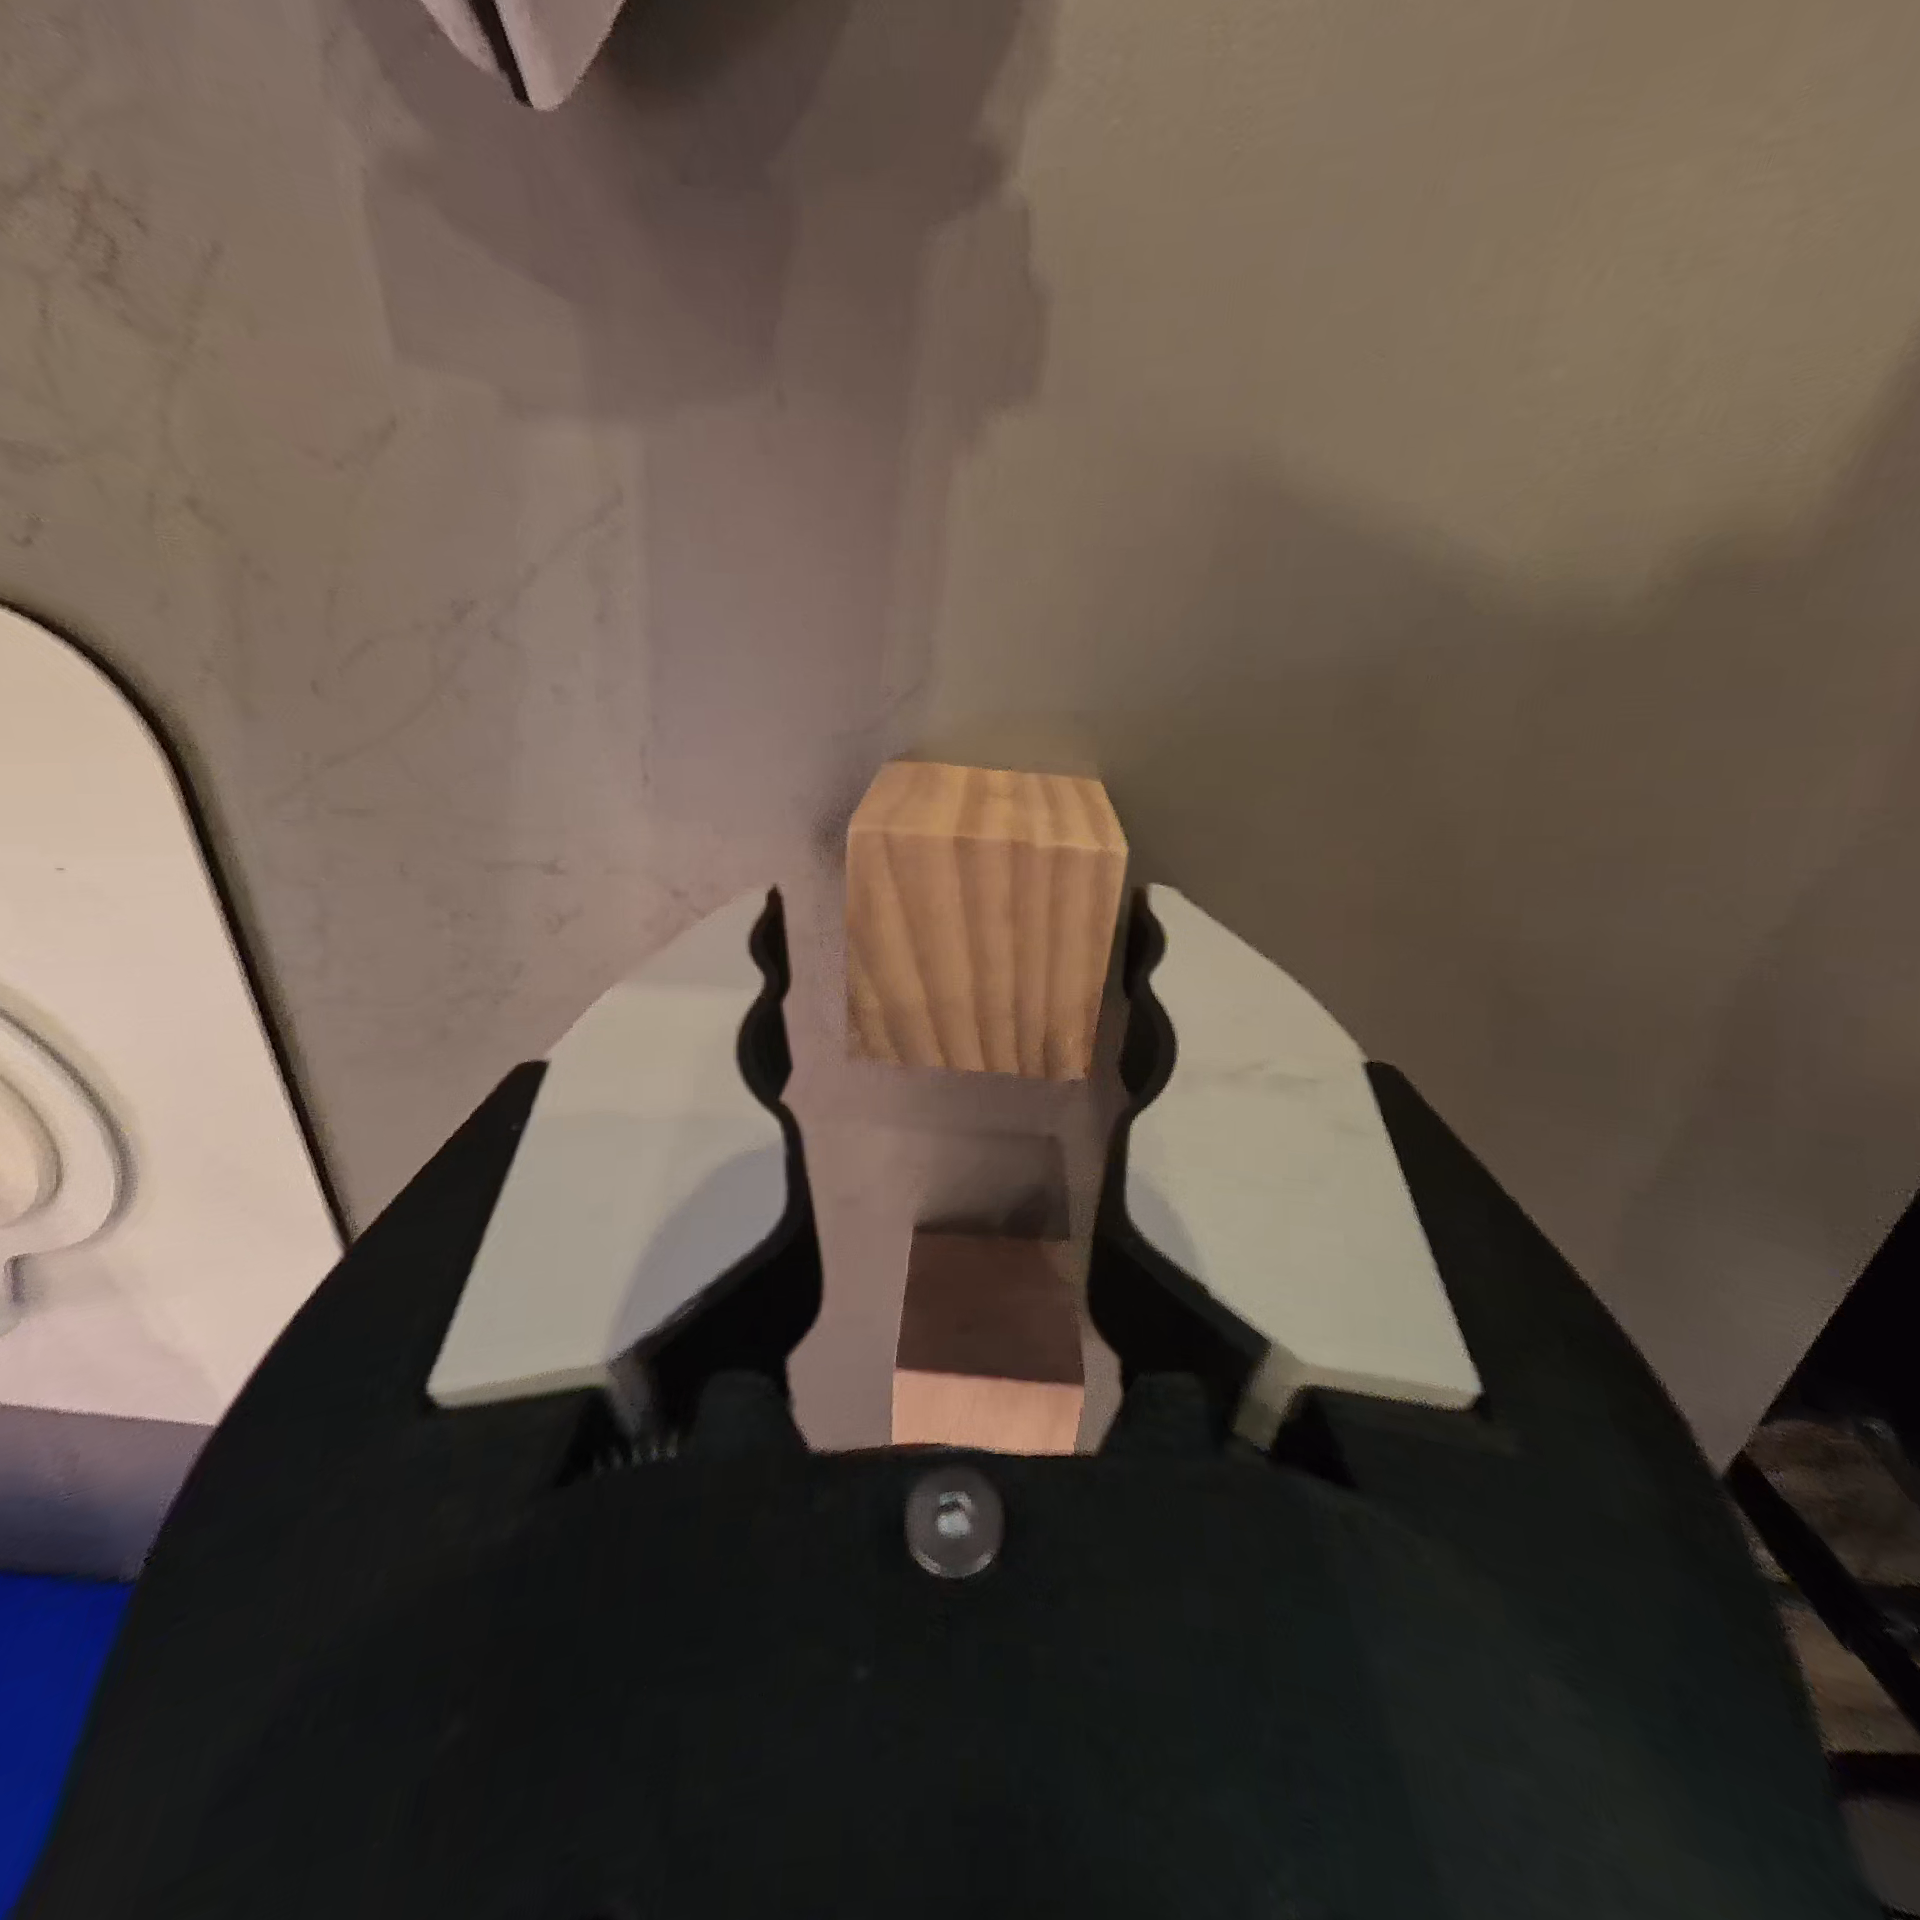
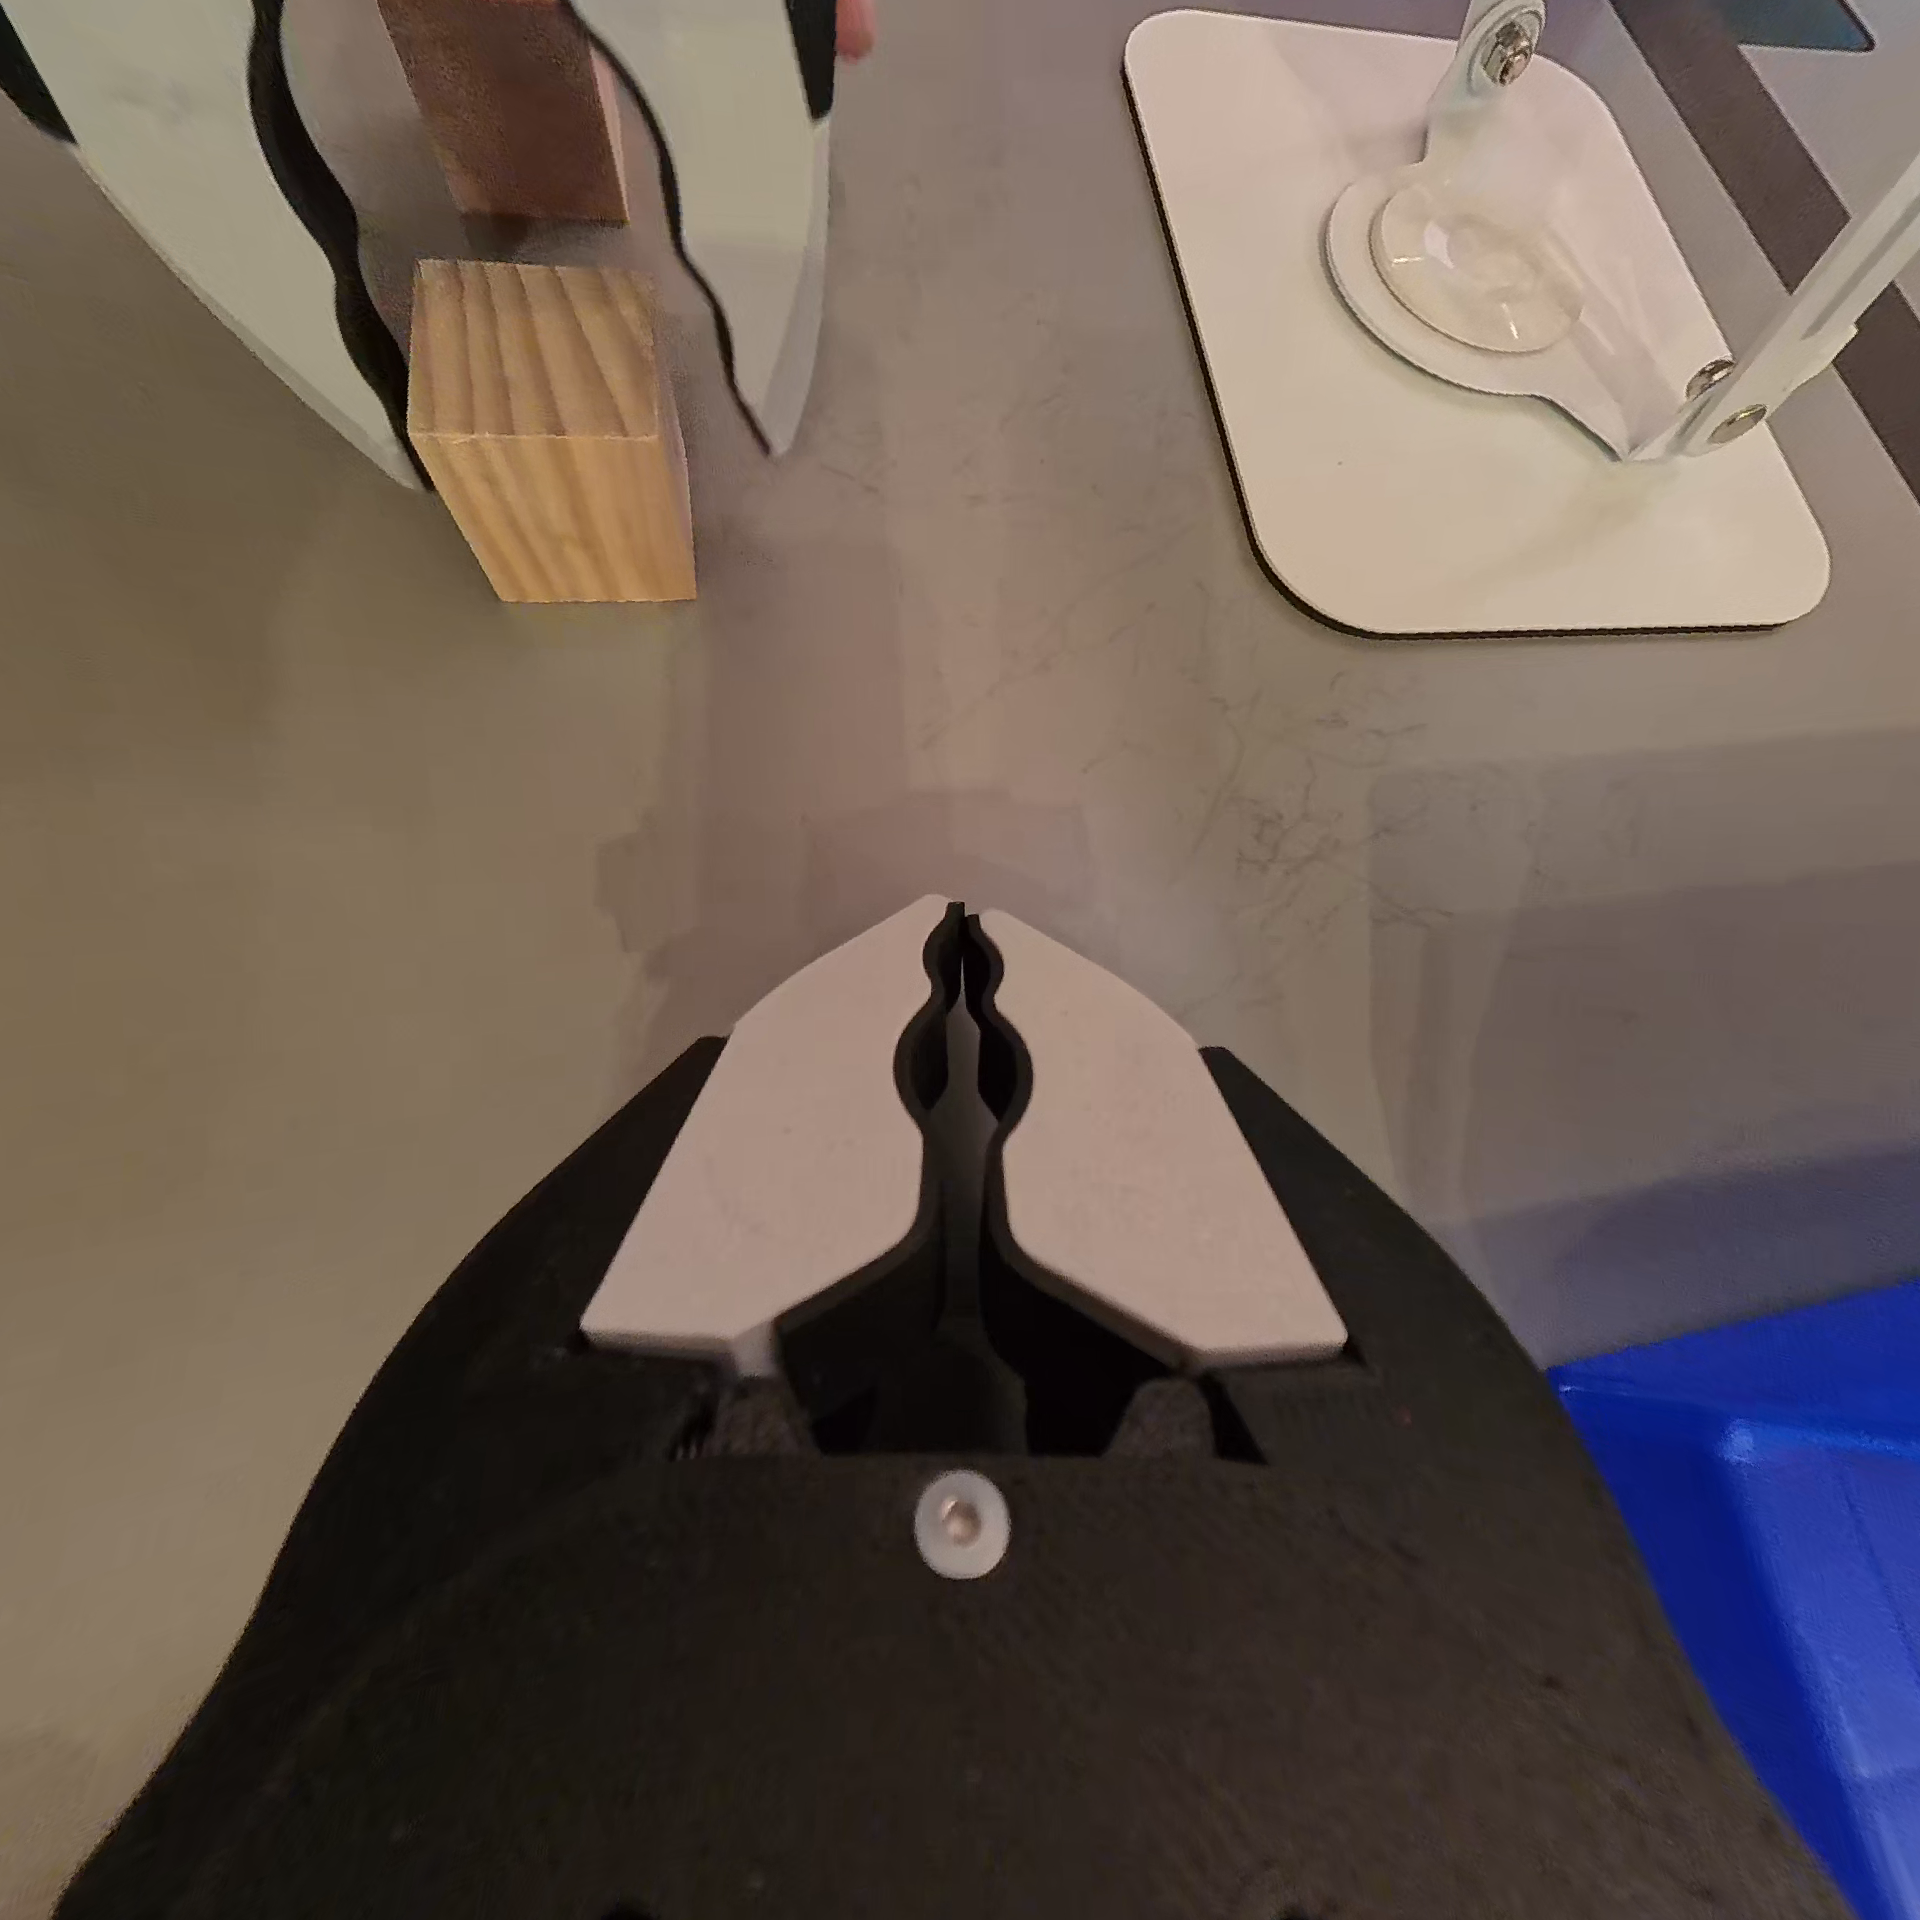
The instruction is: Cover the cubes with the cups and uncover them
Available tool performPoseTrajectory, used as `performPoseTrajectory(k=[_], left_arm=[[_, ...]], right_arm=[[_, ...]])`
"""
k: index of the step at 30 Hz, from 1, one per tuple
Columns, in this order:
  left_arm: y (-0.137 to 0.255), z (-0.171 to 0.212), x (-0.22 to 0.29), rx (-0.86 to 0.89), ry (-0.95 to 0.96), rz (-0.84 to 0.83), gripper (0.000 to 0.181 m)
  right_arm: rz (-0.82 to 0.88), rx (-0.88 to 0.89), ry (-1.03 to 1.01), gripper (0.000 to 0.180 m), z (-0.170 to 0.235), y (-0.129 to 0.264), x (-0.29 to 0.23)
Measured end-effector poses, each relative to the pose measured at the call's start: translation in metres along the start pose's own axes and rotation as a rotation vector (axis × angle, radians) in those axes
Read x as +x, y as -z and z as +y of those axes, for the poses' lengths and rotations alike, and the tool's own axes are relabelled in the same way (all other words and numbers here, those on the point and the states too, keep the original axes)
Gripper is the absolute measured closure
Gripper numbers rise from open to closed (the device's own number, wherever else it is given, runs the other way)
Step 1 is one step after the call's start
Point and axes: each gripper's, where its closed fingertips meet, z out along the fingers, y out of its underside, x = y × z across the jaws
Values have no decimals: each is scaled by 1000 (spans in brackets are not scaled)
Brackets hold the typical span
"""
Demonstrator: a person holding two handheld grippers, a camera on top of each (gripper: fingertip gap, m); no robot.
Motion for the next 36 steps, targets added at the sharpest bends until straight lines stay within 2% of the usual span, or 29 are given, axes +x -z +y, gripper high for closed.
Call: performPoseTrajectory(k=[3, 6, 9, 11, 15, 19, 23, 32, 34, 36], left_arm=[[21, 6, -9, 35, 3, -48, 112], [69, 27, -37, 104, 45, -170, 110], [121, 83, -79, 126, 104, -318, 115], [148, 137, -114, 87, 178, -428, 117], [171, 230, -173, 30, 208, -550, 122], [147, 294, -210, -61, 203, -528, 122], [107, 325, -235, -66, 189, -441, 123], [43, 337, -256, -8, 158, -281, 117], [31, 340, -257, -24, 164, -243, 120], [27, 333, -258, 31, 186, -209, 131]], right_arm=[[2, 1, -3, 180, 1, 1, 1], [8, 5, -11, 180, 2, 3, 4], [13, 11, -21, 180, 2, 5, 6], [13, 12, -25, 180, 2, 5, 7], [22, 14, -23, 180, 2, 5, 8], [29, 14, -21, 180, 3, 6, 9], [39, 11, -24, 180, 5, 7, 13], [36, 7, -38, 180, 7, 8, 16], [35, 6, -38, 180, 7, 8, 16], [35, 6, -39, 180, 7, 8, 16]])
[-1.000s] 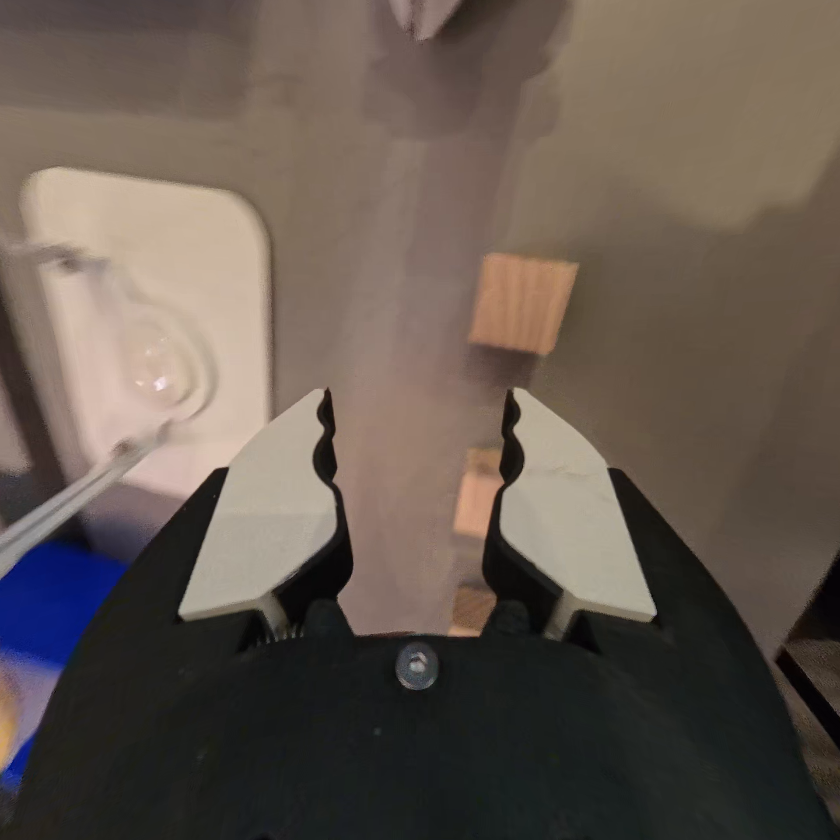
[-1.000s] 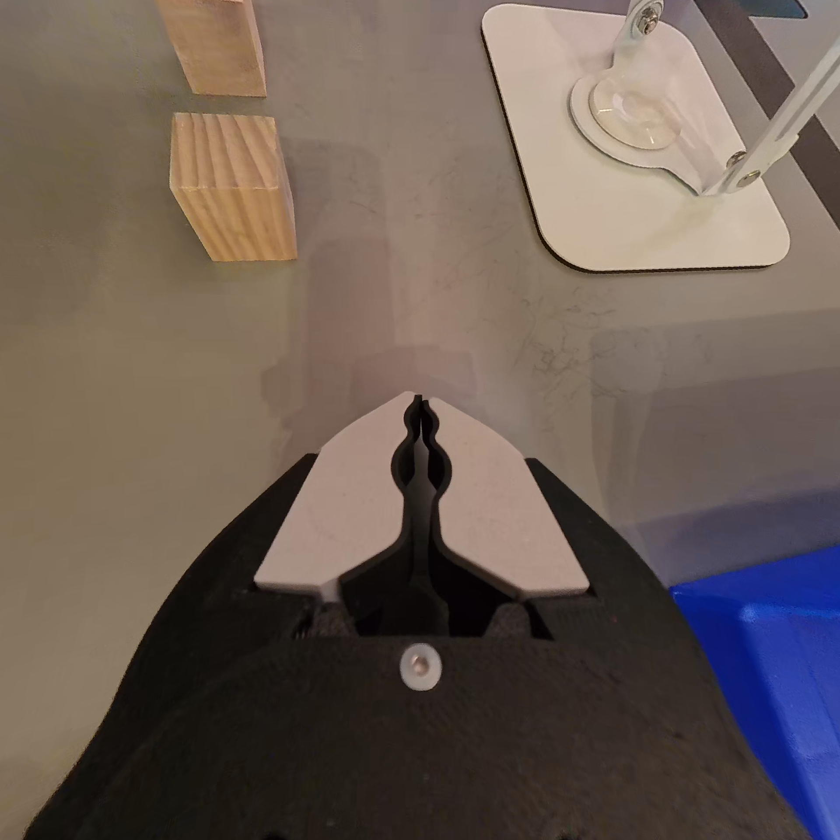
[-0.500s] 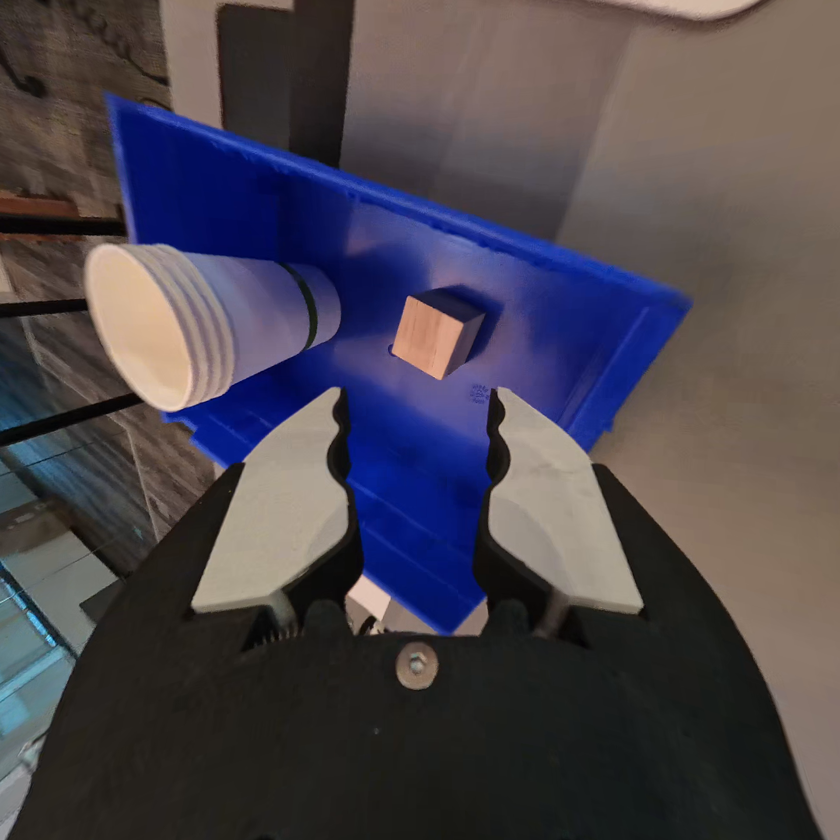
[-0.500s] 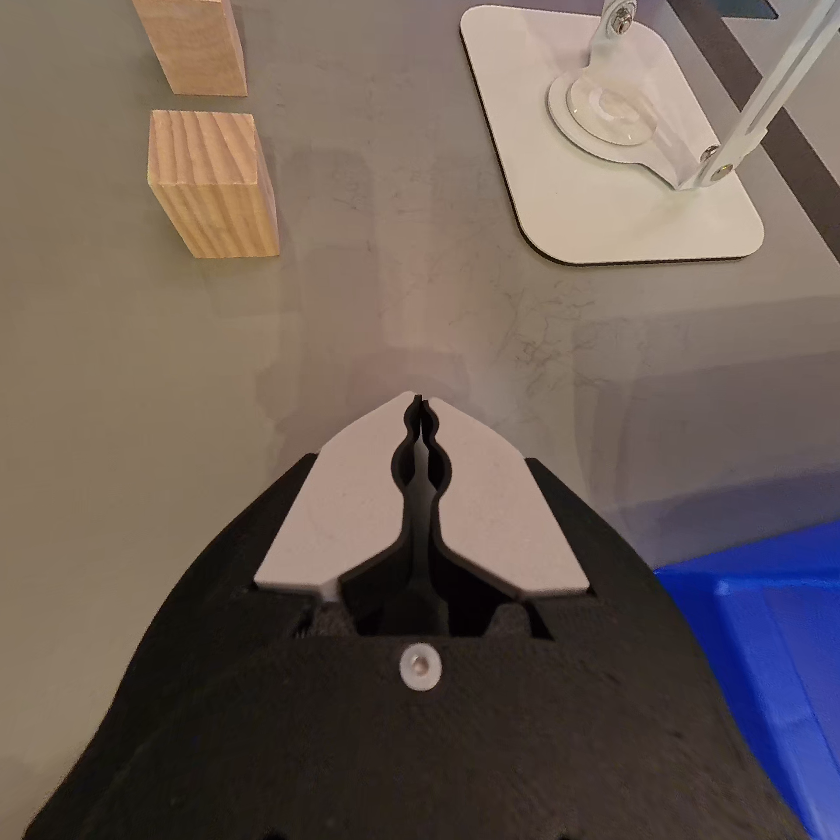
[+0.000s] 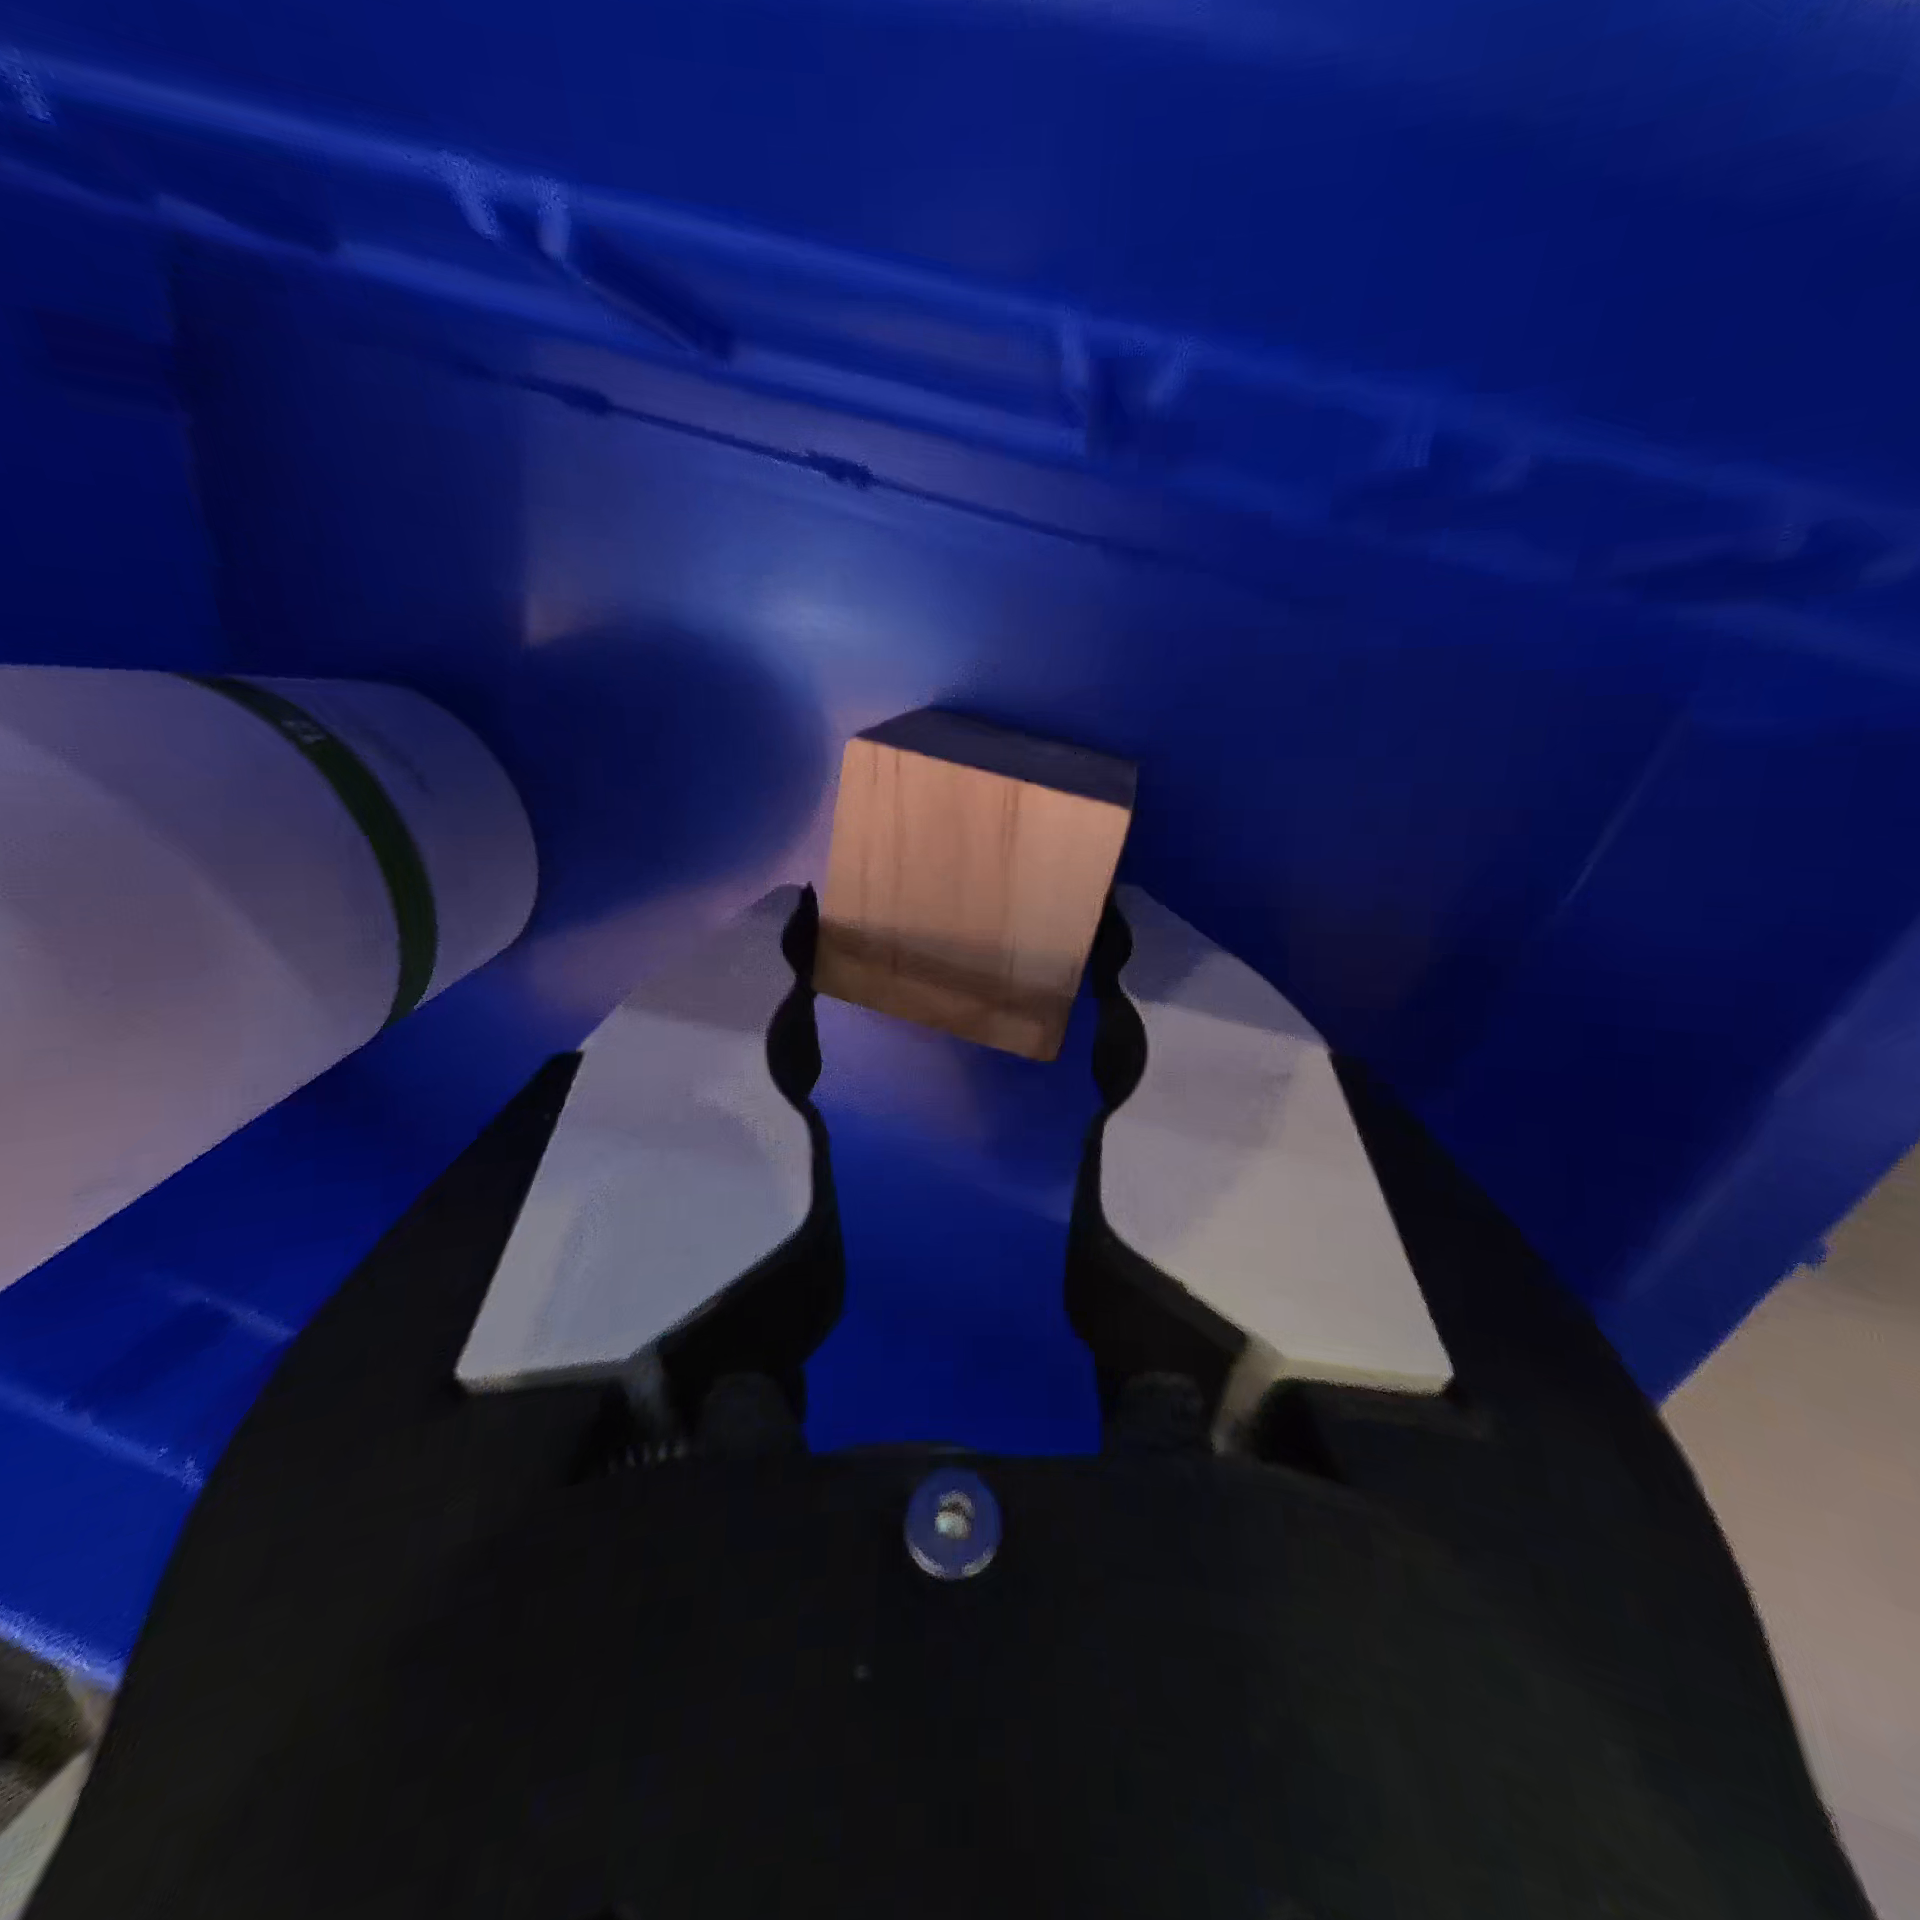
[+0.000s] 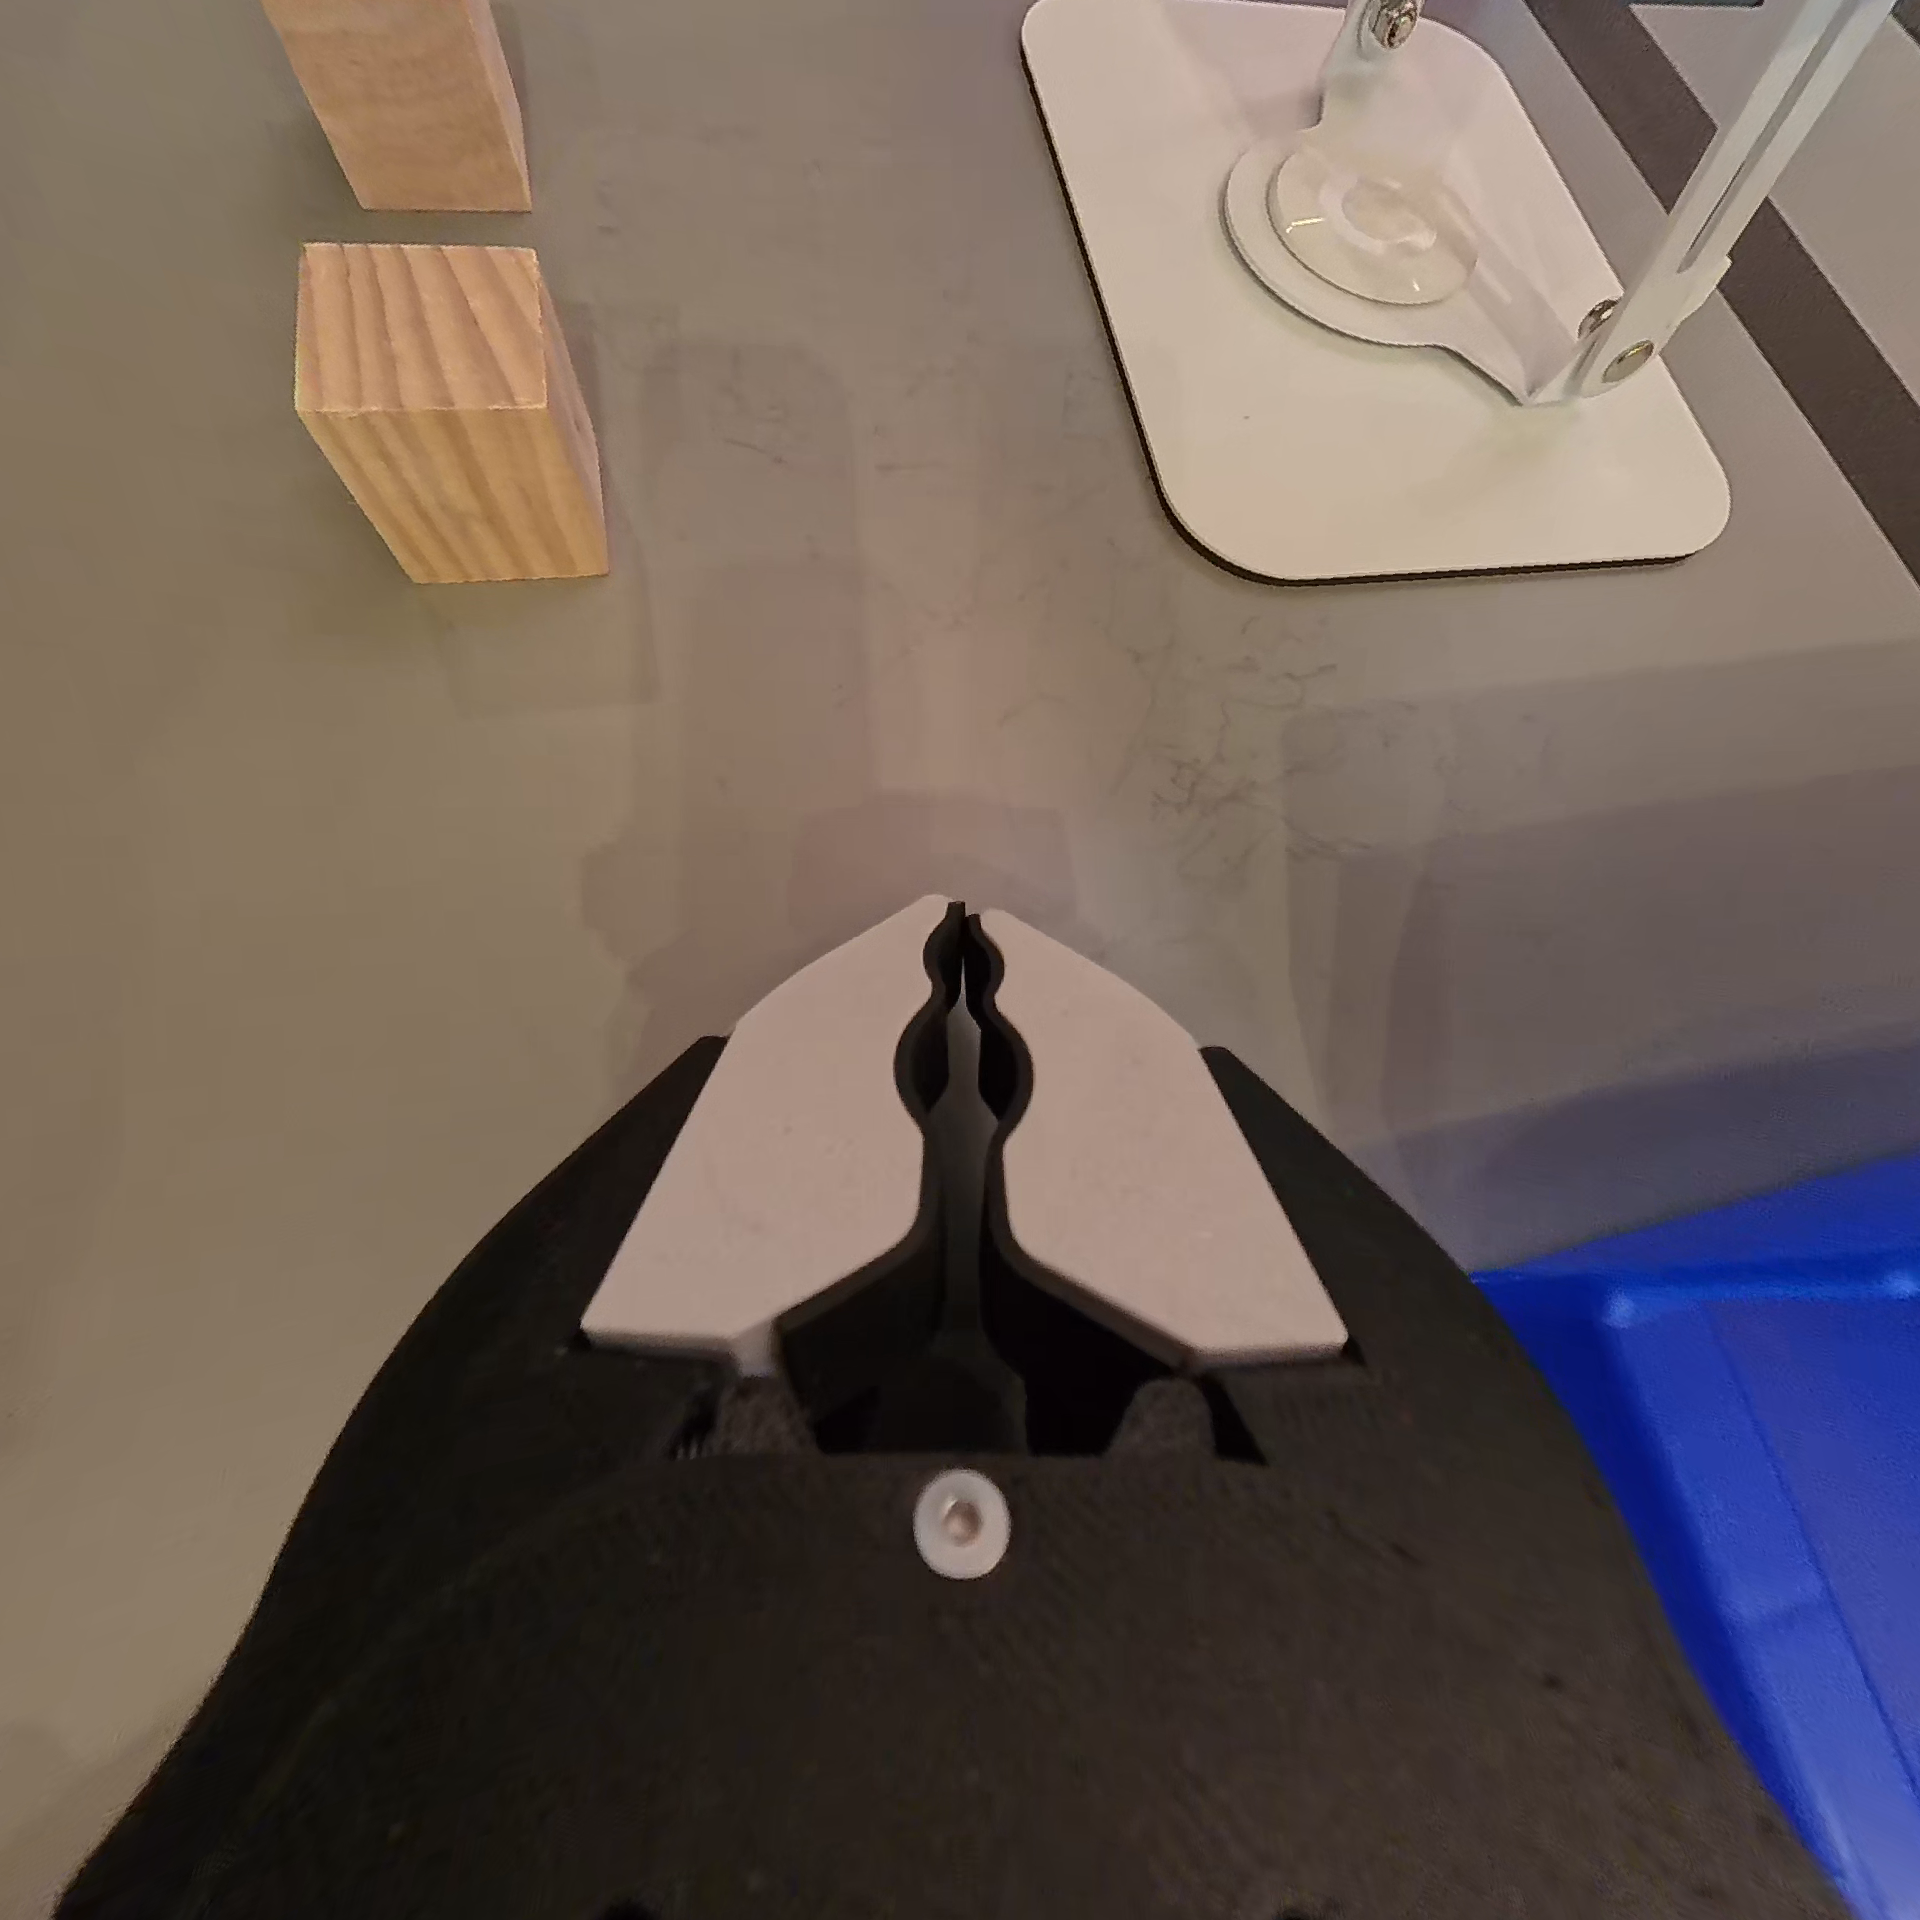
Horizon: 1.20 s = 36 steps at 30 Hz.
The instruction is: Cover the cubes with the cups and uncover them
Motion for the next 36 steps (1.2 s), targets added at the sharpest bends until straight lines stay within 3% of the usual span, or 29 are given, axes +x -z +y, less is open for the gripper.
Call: performPoseTrajectory(k=[5, 11, 17, 22, 27, 31, 36], left_arm=[[16, 2, -5, -26, 39, -58, 132], [107, -12, 30, -46, 72, -178, 132], [154, -97, 122, 40, 60, -197, 132], [131, -215, 232, 131, -81, -44, 132], [98, -321, 289, 211, -149, 54, 133], [73, -370, 314, 191, -150, 136, 133], [46, -385, 328, 90, -178, 134, 133]], right_arm=[[1, 0, 3, 180, 0, 0, 0], [4, 1, 11, 180, 1, 1, 1], [9, -5, 16, 180, 9, 11, -1], [-2, 2, 7, 180, 14, 18, -2], [-18, -10, 15, 180, 19, 21, -4], [-39, -12, 21, 180, 24, 27, -7], [-64, -14, 31, 180, 29, 33, -11]])
